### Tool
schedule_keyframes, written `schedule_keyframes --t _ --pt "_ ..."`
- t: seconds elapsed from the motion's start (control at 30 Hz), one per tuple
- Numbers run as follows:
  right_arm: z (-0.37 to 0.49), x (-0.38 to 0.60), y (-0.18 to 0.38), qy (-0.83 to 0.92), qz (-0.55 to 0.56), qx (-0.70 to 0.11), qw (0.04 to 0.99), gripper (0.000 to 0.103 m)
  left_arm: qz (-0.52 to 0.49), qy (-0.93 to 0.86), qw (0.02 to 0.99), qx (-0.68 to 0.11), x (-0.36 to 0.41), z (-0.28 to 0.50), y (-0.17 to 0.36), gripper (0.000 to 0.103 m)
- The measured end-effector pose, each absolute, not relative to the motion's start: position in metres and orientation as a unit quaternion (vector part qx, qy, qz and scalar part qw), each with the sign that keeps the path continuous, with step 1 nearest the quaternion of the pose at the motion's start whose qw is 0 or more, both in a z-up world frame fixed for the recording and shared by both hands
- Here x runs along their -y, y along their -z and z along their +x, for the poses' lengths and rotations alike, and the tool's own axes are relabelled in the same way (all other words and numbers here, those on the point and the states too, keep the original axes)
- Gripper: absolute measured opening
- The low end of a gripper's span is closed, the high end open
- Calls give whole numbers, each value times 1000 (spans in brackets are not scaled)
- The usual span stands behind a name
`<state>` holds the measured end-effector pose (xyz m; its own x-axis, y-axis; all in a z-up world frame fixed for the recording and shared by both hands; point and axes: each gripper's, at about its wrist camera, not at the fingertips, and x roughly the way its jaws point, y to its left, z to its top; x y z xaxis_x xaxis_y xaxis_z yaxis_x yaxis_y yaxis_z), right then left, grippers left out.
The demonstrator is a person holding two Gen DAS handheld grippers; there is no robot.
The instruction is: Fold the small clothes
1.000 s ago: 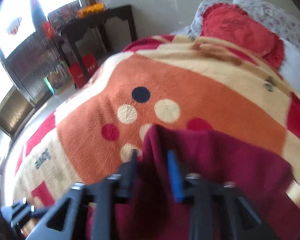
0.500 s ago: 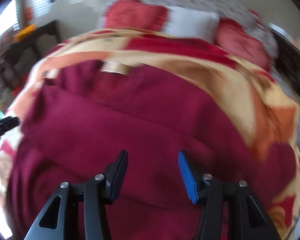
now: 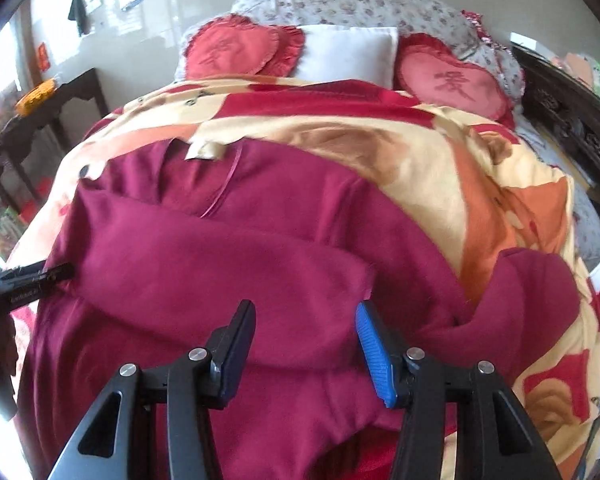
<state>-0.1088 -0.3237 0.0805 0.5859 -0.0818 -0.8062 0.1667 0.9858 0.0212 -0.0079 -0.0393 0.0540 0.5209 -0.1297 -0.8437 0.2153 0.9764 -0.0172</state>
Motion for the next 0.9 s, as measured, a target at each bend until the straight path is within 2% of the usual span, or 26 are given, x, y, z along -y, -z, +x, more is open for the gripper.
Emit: schedule_keyframes --t 0.17,0.43,0.57,0.77,0.9 --pt "-101 333 -51 97 58 -490 865 51 44 114 876 -467 45 -25 -69 68" --pt "-153 347 -85 77 118 -454 880 51 55 140 877 -457 70 -44 -79 68" --pt "-193 365 -100 87 138 -429 888 60 53 150 871 -465 80 -47 -73 68" --pt "-234 405 -92 141 166 -424 879 62 58 160 858 -485 97 -49 -56 68" --pt "-243 435 -82 155 232 -415 866 62 61 164 856 -486 102 -51 -54 68"
